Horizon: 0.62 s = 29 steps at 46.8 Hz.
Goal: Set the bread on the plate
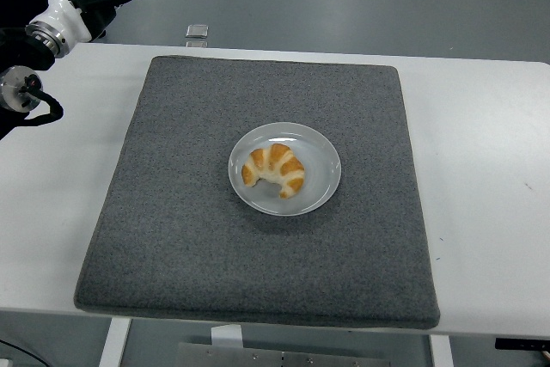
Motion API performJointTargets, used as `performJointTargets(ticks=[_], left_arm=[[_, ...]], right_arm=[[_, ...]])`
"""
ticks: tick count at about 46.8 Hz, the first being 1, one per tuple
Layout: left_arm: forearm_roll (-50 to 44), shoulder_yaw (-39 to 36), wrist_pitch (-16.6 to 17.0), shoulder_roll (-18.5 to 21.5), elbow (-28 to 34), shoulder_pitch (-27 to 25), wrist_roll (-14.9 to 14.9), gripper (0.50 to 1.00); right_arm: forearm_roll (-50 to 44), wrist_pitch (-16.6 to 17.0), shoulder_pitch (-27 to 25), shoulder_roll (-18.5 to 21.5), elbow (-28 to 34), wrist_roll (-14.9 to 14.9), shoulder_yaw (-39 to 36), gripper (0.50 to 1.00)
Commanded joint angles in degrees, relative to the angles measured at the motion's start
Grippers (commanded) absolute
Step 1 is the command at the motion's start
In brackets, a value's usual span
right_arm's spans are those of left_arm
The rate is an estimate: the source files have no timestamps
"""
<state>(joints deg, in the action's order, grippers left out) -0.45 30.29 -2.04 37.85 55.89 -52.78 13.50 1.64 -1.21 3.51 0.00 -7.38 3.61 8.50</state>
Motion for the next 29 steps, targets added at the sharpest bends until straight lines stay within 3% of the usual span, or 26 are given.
performJointTargets(ticks=[1, 9, 29], left_arm=[[-3.1, 0.2, -0.6, -0.6, -1.7, 1.0, -0.1, 0.996], [-9.4, 0.3, -2.0, -0.6, -2.0, 3.1, 0.1, 0.996], [-13.1, 0.5, -3.3, -2.7, -1.9, 5.6, 0.7, 0.996]], right_arm=[[-0.1, -0.1, 0.0, 0.0, 0.0, 0.0, 0.0, 0.932], [0.1, -0.1, -0.3, 0.0, 0.0, 0.0, 0.2, 0.93], [0.1, 0.2, -0.3, 0.0, 0.0, 0.0, 0.2, 0.93]])
